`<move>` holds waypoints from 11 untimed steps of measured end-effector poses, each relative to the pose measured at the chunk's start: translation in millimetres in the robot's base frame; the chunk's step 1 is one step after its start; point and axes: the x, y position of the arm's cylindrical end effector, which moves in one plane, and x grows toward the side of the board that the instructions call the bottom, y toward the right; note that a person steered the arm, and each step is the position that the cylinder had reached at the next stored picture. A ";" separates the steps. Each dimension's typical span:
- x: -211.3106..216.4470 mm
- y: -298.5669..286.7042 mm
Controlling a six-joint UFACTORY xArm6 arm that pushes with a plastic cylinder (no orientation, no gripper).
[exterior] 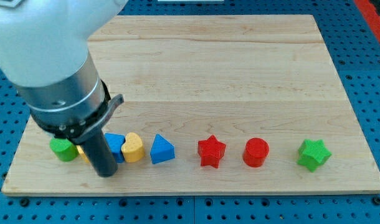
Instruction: Move yellow heart to the top side of the board
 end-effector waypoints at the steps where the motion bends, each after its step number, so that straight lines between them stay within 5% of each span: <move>1: -18.9 14.7; 5: -14.0 66.0; 11: -235.7 103.2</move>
